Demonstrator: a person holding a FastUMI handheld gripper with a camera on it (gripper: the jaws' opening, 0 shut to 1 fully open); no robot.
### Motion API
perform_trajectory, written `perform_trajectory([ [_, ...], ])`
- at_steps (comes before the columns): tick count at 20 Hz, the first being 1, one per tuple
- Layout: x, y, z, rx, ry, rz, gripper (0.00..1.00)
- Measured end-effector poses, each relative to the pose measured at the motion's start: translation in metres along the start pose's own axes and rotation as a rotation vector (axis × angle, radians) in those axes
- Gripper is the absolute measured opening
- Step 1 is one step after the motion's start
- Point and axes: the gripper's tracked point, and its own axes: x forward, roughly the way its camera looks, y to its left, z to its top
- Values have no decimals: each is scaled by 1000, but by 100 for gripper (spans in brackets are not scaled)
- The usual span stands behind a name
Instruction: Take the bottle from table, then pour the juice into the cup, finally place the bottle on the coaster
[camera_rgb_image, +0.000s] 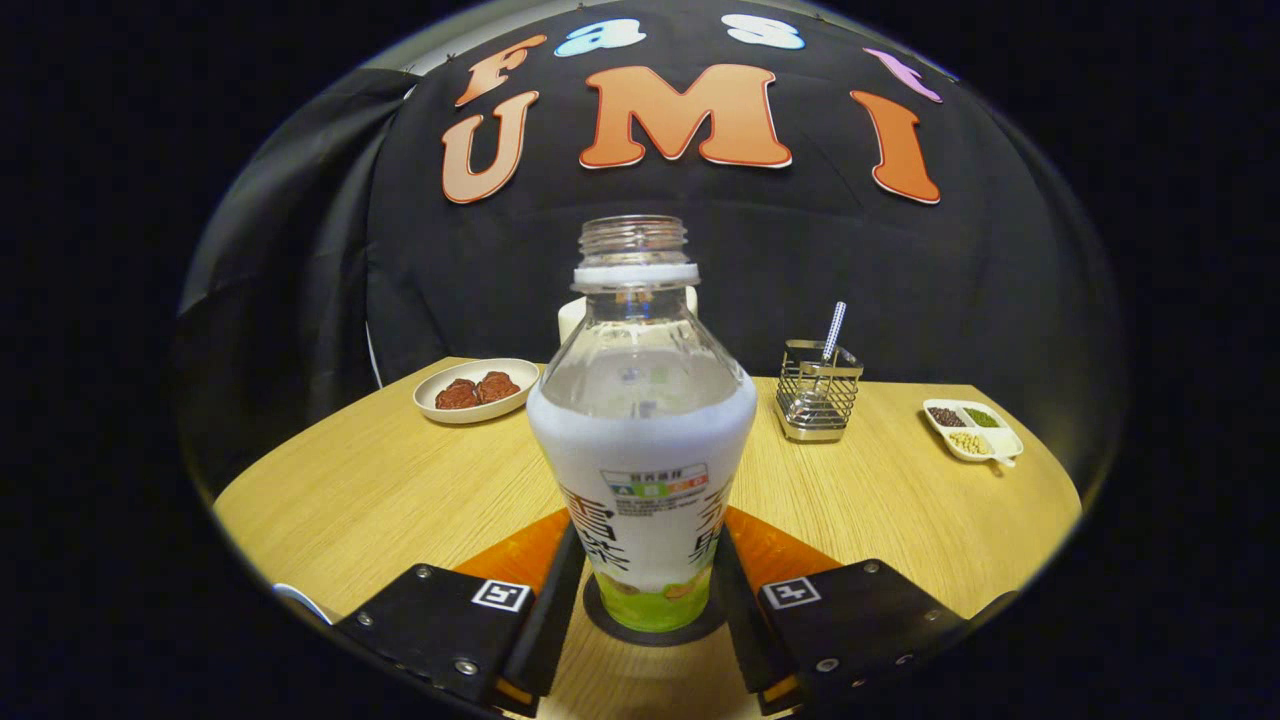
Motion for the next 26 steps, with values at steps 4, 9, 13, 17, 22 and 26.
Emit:
perform_trajectory([
  [4,-24,10,20,-7,-44,42,93],
  [9,-73,13,57,-37,-112,82,97],
  [13,-123,1,104,-53,-211,79,97],
  [17,-194,-15,161,-83,-348,33,97],
  [22,-285,-20,201,-111,-456,6,97],
  [26,-343,-28,213,-120,-518,-33,97],
])
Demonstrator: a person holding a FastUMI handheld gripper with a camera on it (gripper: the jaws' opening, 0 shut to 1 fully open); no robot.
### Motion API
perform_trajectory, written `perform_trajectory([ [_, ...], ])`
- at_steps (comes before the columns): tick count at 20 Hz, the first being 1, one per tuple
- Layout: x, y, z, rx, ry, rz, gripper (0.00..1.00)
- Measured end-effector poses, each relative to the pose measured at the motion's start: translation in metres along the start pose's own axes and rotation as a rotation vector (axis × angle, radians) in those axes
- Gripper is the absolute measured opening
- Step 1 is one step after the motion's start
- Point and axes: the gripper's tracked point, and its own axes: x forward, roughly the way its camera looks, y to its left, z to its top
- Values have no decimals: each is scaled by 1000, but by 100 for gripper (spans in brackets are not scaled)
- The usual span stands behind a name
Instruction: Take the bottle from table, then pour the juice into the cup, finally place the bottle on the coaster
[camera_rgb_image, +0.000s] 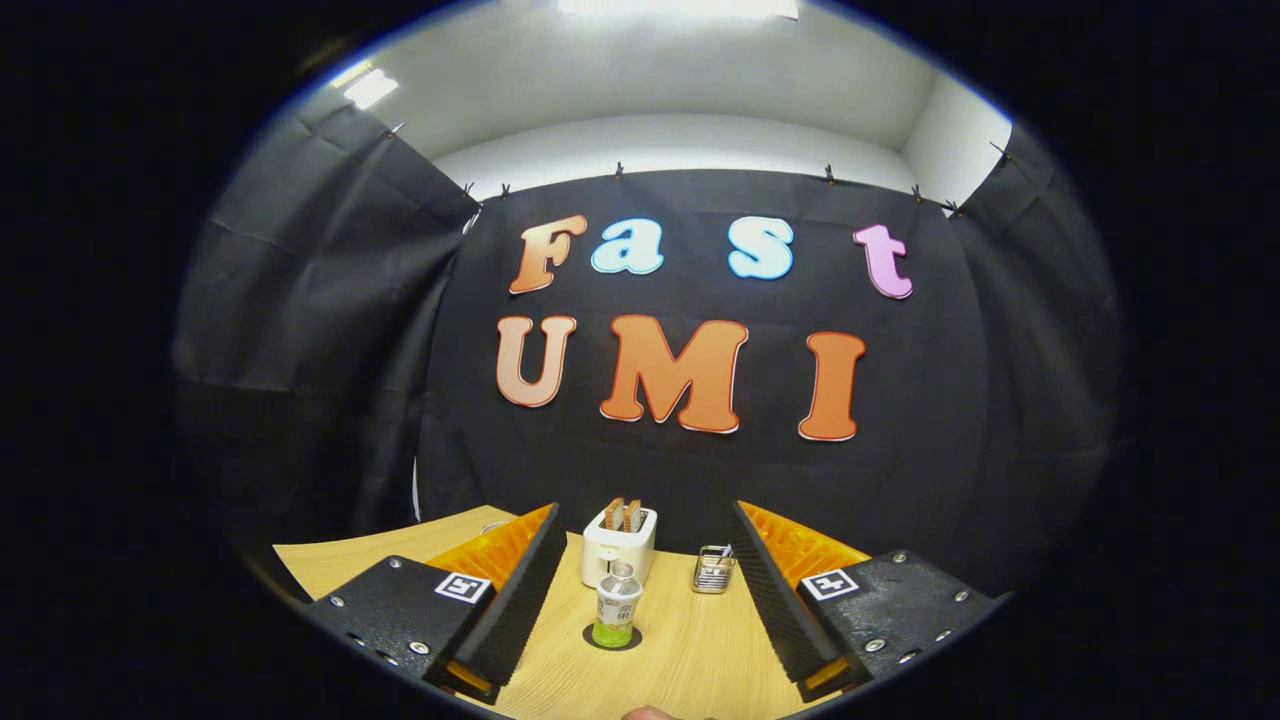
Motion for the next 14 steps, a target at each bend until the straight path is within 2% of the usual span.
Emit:
perform_trajectory([
  [6,-52,-27,45,47,-64,-35,98],
  [10,-69,-64,63,31,-110,-133,98],
  [14,-81,-69,71,100,-122,-121,98],
])
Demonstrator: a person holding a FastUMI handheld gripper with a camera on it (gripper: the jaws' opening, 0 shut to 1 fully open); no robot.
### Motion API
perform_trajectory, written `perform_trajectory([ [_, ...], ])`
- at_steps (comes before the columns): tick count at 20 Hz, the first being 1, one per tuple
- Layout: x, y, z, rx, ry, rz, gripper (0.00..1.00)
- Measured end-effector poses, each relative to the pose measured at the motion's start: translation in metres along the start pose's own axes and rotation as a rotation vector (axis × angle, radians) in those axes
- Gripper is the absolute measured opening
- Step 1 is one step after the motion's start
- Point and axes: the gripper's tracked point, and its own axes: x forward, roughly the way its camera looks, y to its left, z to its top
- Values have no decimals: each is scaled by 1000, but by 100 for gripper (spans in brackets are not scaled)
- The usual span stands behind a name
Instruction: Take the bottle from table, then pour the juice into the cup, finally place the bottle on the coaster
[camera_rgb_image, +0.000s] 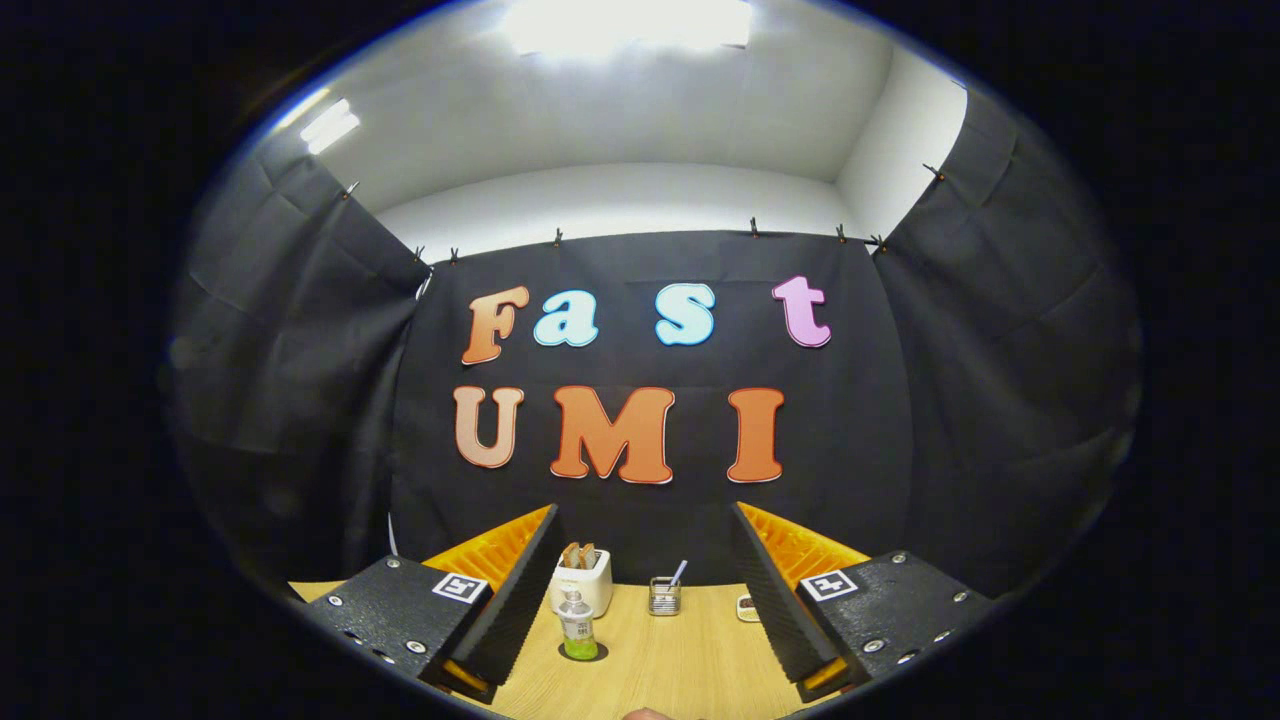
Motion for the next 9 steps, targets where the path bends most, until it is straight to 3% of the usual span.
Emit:
perform_trajectory([
  [9,1,-8,-9,-31,20,-19,98],
])
